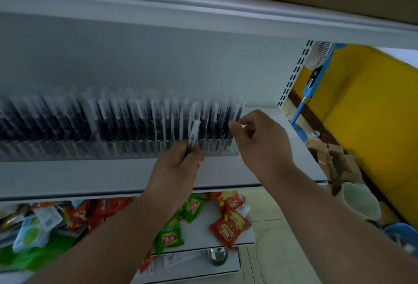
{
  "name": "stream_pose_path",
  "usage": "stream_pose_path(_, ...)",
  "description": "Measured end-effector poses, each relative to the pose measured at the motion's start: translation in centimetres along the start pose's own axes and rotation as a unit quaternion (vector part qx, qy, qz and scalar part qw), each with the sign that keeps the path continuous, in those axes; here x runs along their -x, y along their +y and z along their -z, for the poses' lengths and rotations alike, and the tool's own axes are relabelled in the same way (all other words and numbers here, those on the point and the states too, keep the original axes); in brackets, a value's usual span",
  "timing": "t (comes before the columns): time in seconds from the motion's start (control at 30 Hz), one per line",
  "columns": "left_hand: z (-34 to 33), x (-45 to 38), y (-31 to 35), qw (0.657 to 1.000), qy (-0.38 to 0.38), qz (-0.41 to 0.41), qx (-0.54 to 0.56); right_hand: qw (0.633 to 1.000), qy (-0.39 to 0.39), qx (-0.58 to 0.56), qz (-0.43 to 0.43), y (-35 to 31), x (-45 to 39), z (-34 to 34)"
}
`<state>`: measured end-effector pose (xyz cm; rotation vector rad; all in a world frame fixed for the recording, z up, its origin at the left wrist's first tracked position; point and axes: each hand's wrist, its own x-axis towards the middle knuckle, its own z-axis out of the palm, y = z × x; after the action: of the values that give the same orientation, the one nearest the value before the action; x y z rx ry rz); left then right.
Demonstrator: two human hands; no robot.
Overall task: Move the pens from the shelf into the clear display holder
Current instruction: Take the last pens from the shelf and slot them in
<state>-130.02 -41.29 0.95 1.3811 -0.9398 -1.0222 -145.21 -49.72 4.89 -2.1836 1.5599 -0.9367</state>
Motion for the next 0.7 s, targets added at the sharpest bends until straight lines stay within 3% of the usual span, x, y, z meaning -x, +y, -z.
stream_pose_path(0.13,-1.4,-0.2,0.0,0.976,-0.028,-0.118,-0.183,0.988,-0.084,-0.119,0.042,-1.7,1.7,0.3)
stream_pose_path(0.2,-2.1,-0.2,0.1,0.960,-0.050,-0.161,-0.223,0.984,-0.088,-0.146,0.054,-2.0,1.9,0.2)
stream_pose_path(0.3,-1.6,-0.6,-0.1,0.927,-0.044,-0.207,-0.310,0.982,-0.041,-0.178,0.040,-1.6,1.7,1.0)
stream_pose_path(0.4,-0.2,-0.8,-0.5,0.881,0.013,-0.261,-0.394,0.978,0.078,-0.189,0.050,-0.7,0.5,2.5)
stream_pose_path(0.47,0.4,-0.9,-0.8,0.850,0.048,-0.281,-0.442,0.976,0.129,-0.152,0.087,-0.3,-0.6,3.6)
stream_pose_path(0.53,0.6,-1.0,-1.0,0.823,0.058,-0.284,-0.490,0.978,0.131,-0.092,0.131,0.0,-1.5,4.3)
stream_pose_path(0.7,0.6,-1.2,-1.9,0.790,0.037,-0.260,-0.554,0.986,0.036,0.038,0.158,0.1,-2.4,3.3)
